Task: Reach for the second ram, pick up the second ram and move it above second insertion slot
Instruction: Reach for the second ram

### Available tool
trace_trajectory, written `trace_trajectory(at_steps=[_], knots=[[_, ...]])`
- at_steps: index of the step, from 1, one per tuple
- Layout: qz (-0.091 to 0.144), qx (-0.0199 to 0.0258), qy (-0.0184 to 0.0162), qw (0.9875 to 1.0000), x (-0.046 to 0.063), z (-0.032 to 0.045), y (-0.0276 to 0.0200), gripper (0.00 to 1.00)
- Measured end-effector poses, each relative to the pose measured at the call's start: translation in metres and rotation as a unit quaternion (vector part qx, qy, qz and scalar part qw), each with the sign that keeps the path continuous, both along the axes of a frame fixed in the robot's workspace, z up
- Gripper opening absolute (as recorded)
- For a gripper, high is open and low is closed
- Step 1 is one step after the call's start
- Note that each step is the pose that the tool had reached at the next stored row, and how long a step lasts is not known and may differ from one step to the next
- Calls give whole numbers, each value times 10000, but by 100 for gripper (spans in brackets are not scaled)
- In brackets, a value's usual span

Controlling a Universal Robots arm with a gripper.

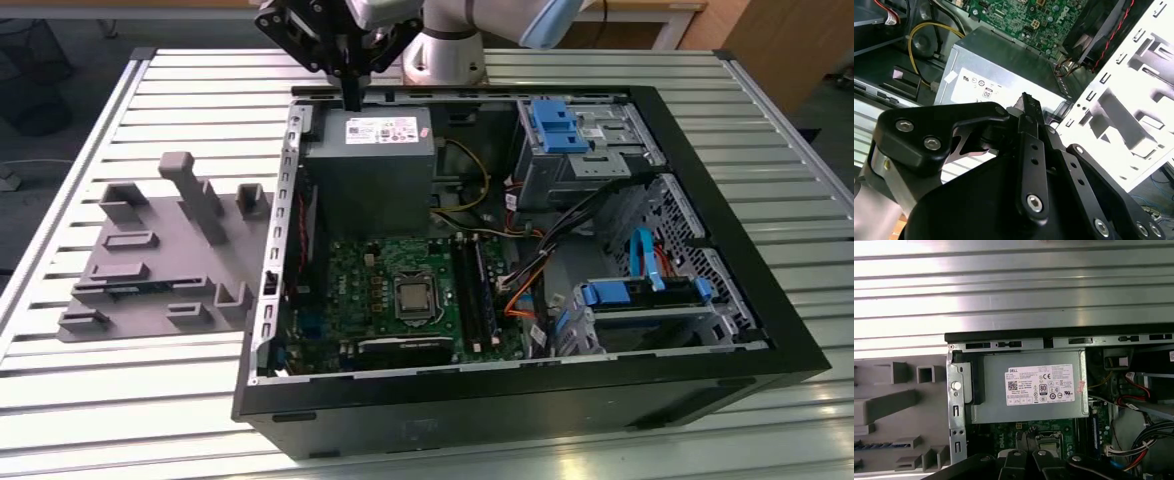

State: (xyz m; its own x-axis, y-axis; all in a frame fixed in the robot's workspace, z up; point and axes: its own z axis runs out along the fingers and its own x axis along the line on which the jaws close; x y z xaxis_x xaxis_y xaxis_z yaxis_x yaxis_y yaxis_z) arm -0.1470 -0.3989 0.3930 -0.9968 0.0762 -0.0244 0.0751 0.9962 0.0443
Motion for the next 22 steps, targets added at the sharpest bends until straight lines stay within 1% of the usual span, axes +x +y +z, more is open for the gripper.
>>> trace_trajectory(at_steps=[22], knots=[[0,0,0,10000,-169,-1,0,11]])
